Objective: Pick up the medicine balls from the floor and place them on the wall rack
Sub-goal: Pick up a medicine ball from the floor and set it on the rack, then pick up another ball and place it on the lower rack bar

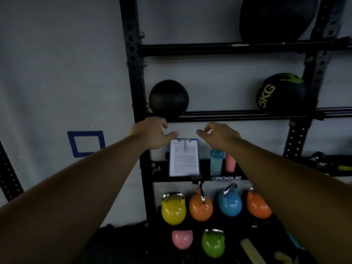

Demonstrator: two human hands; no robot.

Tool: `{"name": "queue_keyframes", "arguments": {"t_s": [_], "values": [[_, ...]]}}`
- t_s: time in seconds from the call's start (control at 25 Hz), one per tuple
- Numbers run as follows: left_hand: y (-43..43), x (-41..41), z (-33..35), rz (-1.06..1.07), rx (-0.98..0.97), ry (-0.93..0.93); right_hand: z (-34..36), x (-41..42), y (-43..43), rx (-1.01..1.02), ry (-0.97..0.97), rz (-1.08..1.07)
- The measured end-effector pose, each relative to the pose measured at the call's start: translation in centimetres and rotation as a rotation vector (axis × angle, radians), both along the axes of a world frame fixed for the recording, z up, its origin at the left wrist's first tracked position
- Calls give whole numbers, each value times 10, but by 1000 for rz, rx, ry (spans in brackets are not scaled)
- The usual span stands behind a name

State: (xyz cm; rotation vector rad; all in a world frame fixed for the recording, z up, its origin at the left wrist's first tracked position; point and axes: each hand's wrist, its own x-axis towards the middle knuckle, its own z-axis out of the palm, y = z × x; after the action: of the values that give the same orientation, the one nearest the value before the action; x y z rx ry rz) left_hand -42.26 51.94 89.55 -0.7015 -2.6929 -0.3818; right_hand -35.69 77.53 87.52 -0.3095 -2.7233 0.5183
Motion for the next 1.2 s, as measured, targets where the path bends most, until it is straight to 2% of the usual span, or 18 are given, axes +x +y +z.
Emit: {"name": "queue_keyframes", "arguments": {"t_s": [0.16, 0.36, 0.52, 0.8, 1.0, 1.2], "values": [[-26, 49, -34, 6, -40, -60, -35, 67, -11, -15, -57, -25], [-88, 117, -85, 115, -42, -176, -81, 129, -22, -48, -161, -23], [-118, 179, -133, 201, -58, -277, -145, 173, -47, -147, -191, 36], [-166, 271, -238, 214, -74, -389, -271, 242, -86, -112, -370, 48], [-217, 280, -289, 226, -111, -489, -317, 251, -129, -164, -420, 8], [-252, 220, -344, 163, -109, -587, -380, 212, -188, -166, -481, -74]]}}
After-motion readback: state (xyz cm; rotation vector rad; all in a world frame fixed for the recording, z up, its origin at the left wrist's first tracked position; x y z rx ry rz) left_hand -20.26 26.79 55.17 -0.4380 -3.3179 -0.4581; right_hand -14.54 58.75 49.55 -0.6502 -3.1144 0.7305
